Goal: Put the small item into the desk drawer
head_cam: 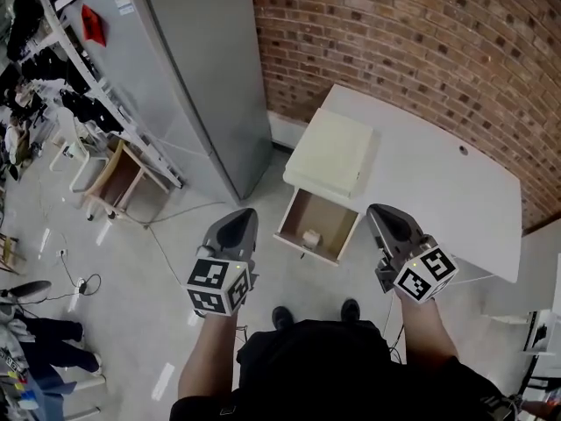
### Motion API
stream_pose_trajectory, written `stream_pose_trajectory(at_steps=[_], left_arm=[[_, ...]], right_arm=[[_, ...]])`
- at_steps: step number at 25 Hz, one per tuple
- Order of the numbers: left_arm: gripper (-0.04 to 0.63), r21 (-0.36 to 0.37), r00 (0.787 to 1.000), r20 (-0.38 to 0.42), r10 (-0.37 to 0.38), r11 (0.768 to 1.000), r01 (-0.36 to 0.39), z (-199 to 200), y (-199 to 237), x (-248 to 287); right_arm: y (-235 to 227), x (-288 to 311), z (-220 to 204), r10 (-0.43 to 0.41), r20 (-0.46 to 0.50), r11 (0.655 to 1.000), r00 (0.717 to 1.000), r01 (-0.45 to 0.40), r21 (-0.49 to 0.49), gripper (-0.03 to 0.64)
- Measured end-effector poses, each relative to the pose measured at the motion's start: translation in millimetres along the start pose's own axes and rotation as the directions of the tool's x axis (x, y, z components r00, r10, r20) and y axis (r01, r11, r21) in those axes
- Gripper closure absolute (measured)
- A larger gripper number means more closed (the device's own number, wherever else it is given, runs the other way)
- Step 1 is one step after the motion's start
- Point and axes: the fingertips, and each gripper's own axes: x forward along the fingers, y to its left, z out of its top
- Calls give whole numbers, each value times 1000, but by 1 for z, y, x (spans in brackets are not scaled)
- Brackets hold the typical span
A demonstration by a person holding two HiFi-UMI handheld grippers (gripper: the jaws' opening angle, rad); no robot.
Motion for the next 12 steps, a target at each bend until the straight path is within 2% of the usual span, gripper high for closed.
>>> stream_pose_trajectory(at_steps=[5,12], left_arm=[[583,-4,1000,-3,-21,1000,21,-3,26,-12],[583,-20,1000,-2,-27,999,27,-2,33,-3]], right_arm=[[22,17,8,-58,29,998,998,59,-24,604],[27,19,0,-47,-4,998,999,47,-32,604]])
